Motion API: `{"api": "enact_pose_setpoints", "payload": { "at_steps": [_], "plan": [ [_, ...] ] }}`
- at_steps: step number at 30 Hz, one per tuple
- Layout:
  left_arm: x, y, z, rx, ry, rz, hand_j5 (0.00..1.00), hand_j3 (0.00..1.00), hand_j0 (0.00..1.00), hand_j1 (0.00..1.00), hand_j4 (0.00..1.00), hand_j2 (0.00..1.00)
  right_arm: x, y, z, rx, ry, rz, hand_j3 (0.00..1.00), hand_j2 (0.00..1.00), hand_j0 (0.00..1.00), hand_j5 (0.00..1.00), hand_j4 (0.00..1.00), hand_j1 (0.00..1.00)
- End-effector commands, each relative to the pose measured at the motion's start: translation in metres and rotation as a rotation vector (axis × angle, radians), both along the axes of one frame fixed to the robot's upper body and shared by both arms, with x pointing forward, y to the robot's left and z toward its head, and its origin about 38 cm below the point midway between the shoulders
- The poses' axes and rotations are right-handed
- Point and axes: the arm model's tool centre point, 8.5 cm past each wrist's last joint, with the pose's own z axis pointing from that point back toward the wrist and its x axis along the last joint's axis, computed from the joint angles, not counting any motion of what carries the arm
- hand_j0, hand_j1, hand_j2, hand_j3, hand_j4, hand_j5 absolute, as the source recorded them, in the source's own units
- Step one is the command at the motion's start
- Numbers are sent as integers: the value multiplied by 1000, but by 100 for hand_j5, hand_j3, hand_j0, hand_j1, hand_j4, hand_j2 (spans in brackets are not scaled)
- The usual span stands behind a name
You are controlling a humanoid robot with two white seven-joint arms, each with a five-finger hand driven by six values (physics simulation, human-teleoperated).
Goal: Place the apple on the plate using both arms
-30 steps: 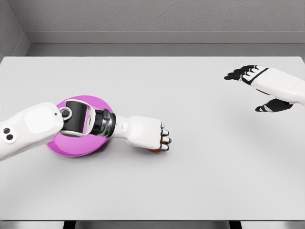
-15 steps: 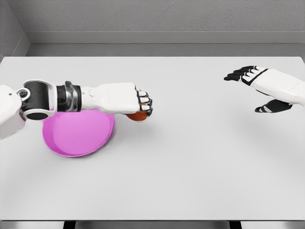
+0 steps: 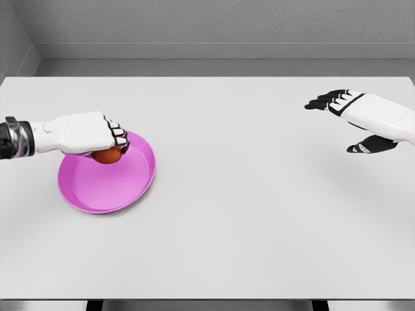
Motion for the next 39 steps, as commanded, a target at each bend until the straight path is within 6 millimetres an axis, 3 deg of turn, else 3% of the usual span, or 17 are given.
{"api": "enact_pose_setpoints", "payload": {
  "at_steps": [1,2,3,4,11,16,19,24,35,39],
  "plan": [
    [4,3,-1,-5,3,18,42,42,42,42,42,42,0,-1,0,3,2,-3,100,100,100,100,100,100],
    [4,3,-2,-3,4,18,47,47,47,47,47,47,0,0,0,3,1,-2,100,100,100,100,100,100],
    [3,3,-3,2,4,15,85,85,85,85,85,85,0,0,0,4,2,-1,100,100,100,100,100,100],
    [3,2,-4,3,5,13,100,100,100,100,100,100,0,0,1,3,0,0,100,100,100,100,100,100],
    [0,2,-7,-5,15,14,100,100,100,100,100,100,0,0,0,3,1,-2,100,100,100,100,100,100],
    [2,17,26,-280,99,100,100,100,100,100,100,100,0,0,0,3,1,-2,100,100,100,100,100,100],
    [5,17,37,-314,79,104,100,100,100,100,100,100,0,0,0,4,2,-1,100,100,100,100,100,100],
    [9,30,29,-315,89,149,100,100,100,100,100,100,0,0,0,3,1,-2,100,100,100,100,100,100],
    [9,33,28,-310,91,157,100,100,100,100,100,100,0,-1,0,4,2,-3,100,100,100,100,100,100],
    [16,53,28,-307,82,220,100,100,100,100,100,100,0,0,0,4,2,-1,100,100,100,100,100,100]
  ]
}}
